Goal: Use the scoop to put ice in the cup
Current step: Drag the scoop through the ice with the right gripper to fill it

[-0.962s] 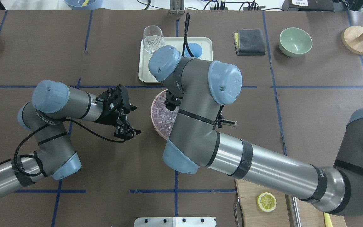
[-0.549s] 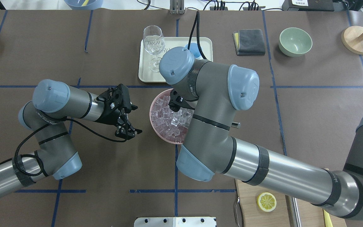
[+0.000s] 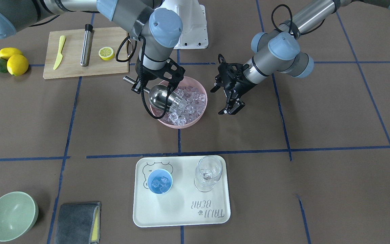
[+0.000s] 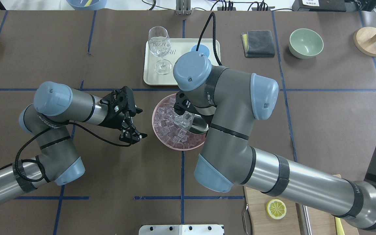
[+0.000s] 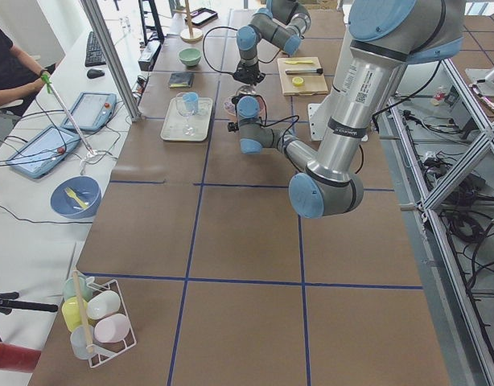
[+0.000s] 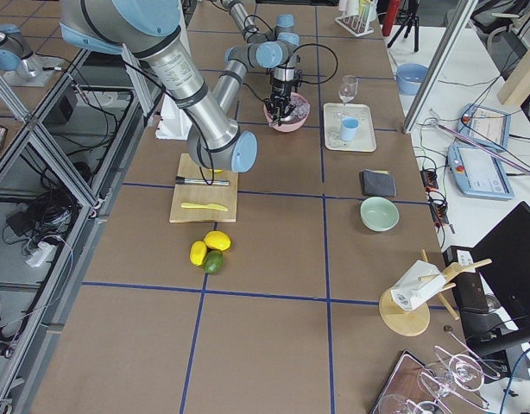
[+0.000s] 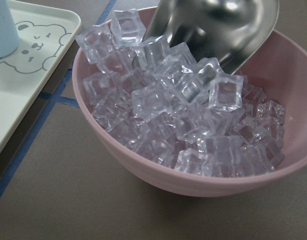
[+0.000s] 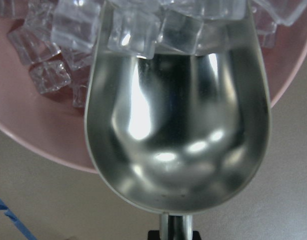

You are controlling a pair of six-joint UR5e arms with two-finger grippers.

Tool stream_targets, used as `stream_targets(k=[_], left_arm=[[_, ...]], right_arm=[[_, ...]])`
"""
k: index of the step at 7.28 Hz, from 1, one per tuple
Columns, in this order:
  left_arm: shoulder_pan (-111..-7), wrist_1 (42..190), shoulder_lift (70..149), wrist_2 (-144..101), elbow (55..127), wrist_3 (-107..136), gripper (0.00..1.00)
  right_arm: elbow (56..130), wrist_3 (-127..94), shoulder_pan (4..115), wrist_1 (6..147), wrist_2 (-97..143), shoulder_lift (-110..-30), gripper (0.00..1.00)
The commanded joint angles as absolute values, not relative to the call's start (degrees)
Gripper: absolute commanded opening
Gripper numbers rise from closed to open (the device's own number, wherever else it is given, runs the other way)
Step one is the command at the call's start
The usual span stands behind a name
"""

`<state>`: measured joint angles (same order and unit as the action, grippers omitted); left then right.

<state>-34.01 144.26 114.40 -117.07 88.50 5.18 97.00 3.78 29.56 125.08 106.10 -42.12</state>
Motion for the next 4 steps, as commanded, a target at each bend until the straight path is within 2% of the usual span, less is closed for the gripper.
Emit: stream_targets(k=[1, 4], left_arm=[[-34.10, 144.23, 114.43, -117.07, 88.51, 5.19, 1.00], [-34.10, 144.23, 114.43, -117.07, 88.51, 5.19, 1.00]], right_arm=[[99.22, 2.82, 29.44, 123.75, 106.61, -43.24, 0.00], [103.09, 0.28, 29.18, 117.97, 109.59, -47.80, 0.00]])
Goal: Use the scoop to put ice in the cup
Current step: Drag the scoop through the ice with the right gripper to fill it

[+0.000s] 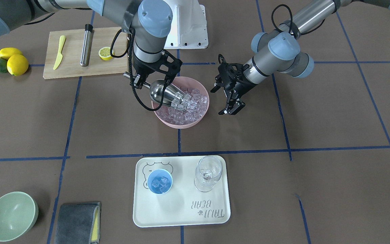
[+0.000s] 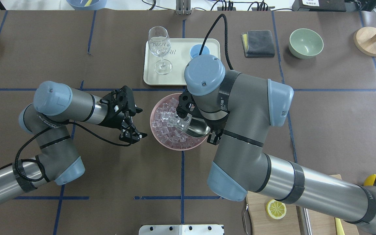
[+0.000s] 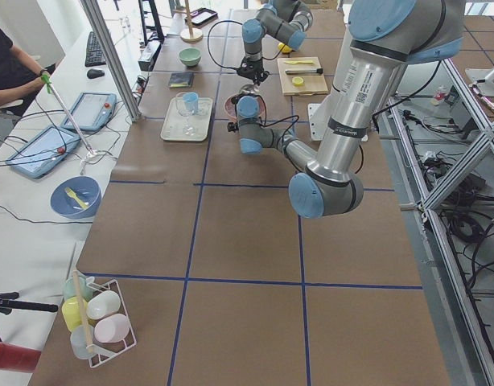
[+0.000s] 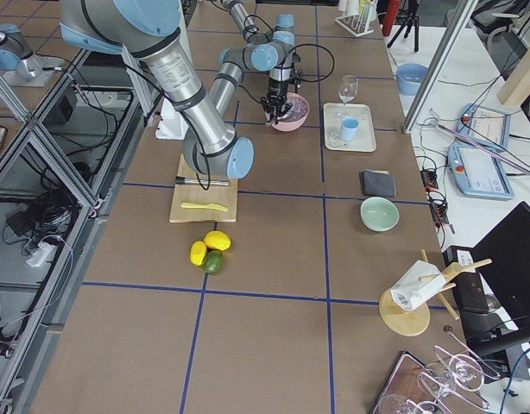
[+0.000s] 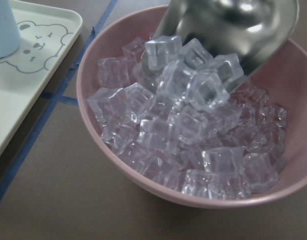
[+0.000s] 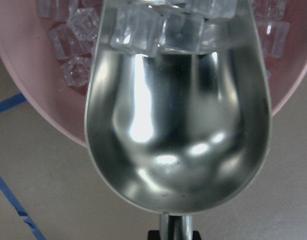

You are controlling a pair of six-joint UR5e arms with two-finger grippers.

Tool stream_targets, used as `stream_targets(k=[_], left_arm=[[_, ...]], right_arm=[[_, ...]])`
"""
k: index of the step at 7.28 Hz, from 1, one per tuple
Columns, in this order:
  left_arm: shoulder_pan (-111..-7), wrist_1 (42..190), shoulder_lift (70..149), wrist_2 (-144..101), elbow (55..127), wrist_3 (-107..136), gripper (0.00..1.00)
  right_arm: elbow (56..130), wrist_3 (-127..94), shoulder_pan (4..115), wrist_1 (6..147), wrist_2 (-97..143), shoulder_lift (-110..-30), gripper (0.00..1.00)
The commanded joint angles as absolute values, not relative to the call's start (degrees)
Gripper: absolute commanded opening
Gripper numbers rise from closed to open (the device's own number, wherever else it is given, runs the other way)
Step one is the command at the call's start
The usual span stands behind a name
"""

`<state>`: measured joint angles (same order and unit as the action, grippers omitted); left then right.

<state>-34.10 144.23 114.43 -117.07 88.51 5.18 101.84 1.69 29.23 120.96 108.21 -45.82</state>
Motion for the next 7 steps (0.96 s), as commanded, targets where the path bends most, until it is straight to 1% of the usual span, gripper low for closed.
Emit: stream_targets(k=[1, 2, 4, 6, 7], left_arm=[[-34.19, 144.23, 114.43, -117.07, 88.51, 5.19, 1.00], [-34.28, 144.14, 114.43, -117.07, 88.59, 5.19, 1.00], [-34.28, 144.14, 114.43, -117.07, 88.68, 5.19, 1.00], [-34.71, 144.14, 114.43, -117.07, 89.21, 5.19, 1.00], [-34.72, 144.14, 114.43, -117.07, 89.38, 5.19, 1.00]], right_arm=[[103.79, -0.08, 29.27, 116.12, 109.69, -48.60, 0.00], [105.71, -0.26, 29.35, 115.84, 109.95, -49.73, 0.00], [106.87, -1.23, 29.70, 114.71, 110.82, -50.45, 0.00], [107.75, -4.12, 30.23, 104.98, 113.71, -54.74, 0.00], [108.36, -4.48, 31.63, 105.12, 115.04, -54.58, 0.00]])
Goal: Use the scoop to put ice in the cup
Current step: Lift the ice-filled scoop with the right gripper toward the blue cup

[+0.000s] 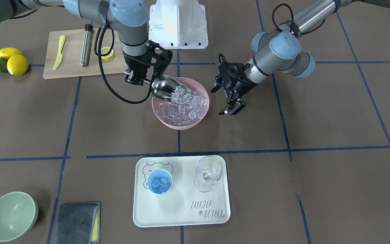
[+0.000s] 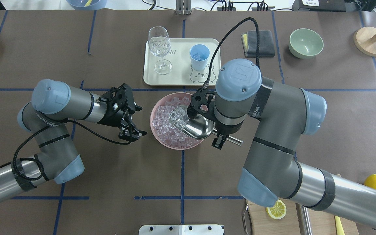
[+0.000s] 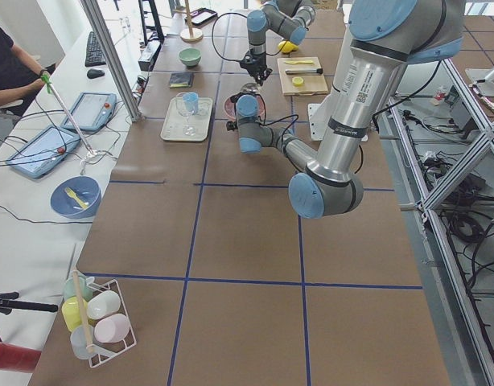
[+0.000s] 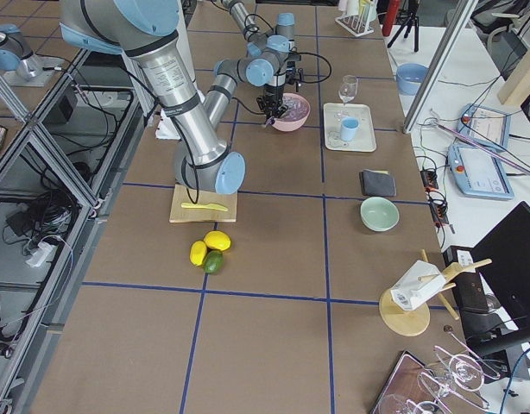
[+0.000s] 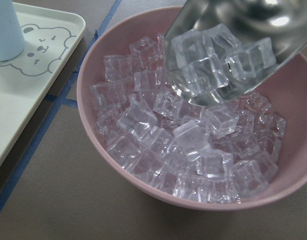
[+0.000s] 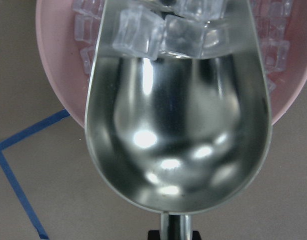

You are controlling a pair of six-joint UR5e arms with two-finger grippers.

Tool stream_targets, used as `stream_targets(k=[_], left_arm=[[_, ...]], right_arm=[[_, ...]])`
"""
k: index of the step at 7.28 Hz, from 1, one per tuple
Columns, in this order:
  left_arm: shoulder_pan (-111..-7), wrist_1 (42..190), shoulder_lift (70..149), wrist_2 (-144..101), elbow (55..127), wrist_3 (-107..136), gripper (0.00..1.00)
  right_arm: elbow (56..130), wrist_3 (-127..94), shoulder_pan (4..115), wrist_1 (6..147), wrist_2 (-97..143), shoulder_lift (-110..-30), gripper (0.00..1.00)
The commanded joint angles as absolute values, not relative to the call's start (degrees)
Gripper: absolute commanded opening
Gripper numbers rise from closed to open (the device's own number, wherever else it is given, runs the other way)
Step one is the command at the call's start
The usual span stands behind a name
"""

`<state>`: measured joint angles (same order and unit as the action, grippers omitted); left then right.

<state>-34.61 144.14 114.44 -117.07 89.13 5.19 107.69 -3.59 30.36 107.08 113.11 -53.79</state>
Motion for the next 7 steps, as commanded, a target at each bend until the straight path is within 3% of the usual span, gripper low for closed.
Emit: stream_targets(k=[1, 4, 7], left_arm=[[-34.72, 144.14, 114.43, -117.07, 89.38, 5.19, 1.00], [-34.80, 144.05, 114.35, -117.07, 89.38, 5.19, 1.00], [-34.80, 144.14, 114.35, -117.07, 89.38, 5.19, 1.00]], right_arm=[[108.46, -7.70, 33.29, 105.73, 115.74, -54.67, 0.00], [107.67, -14.38, 38.22, 112.14, 116.54, -52.83, 0.00], [96.89, -16.79, 42.97, 114.08, 119.44, -45.10, 0.00]])
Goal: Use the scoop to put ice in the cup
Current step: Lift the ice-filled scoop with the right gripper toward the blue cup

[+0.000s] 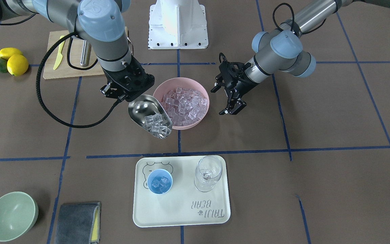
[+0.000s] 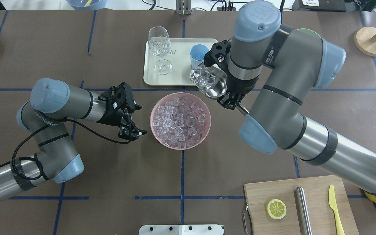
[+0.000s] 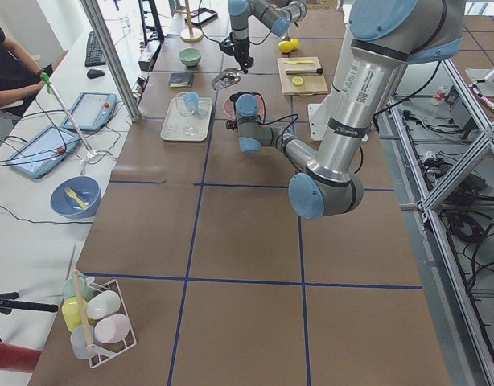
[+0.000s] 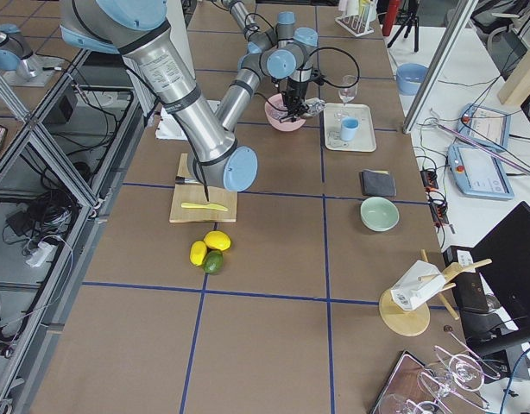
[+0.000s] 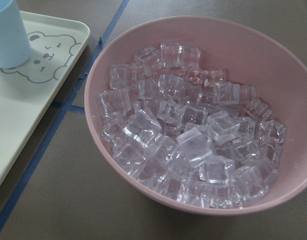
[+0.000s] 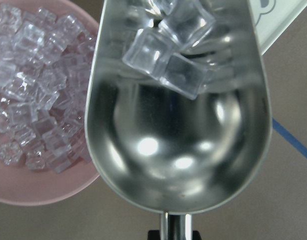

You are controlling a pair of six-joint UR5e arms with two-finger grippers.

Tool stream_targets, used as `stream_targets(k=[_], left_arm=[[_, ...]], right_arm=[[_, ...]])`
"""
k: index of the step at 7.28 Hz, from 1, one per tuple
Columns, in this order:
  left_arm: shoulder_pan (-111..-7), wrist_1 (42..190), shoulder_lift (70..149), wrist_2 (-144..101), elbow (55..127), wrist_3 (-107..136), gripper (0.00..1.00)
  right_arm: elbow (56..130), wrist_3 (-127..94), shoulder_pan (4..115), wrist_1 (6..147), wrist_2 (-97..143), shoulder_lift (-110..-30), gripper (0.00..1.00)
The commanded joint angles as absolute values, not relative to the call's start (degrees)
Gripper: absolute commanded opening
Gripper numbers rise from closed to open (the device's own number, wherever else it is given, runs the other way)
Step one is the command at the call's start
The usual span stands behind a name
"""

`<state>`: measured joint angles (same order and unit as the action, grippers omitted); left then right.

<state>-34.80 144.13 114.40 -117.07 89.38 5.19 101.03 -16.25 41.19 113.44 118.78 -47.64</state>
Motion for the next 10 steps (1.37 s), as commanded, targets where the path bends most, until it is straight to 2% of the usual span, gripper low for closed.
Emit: stream_targets(k=[1, 3, 5, 8, 10], left_arm=[[-34.80, 144.14, 114.35, -117.07, 89.38, 5.19, 1.00], [-34.80, 144.14, 114.26, -117.07, 89.30, 5.19, 1.00], [-34.80, 144.05, 114.26, -116.98, 89.30, 5.19, 1.00], [-34.89, 144.14, 114.26, -116.98, 89.30, 5.19, 1.00], [-34.89, 144.14, 114.26, -116.98, 89.38, 5.19, 1.00]], right_arm=[[94.51, -16.70, 44.72, 114.17, 121.79, -43.78, 0.00], [90.02, -16.52, 45.79, 114.17, 123.13, -42.20, 0.00], [83.35, -14.60, 46.31, 118.01, 123.22, -36.50, 0.00], [79.65, -7.86, 47.54, 127.93, 122.70, -31.93, 0.00], [72.36, -4.67, 47.55, 130.25, 122.34, -27.78, 0.00]])
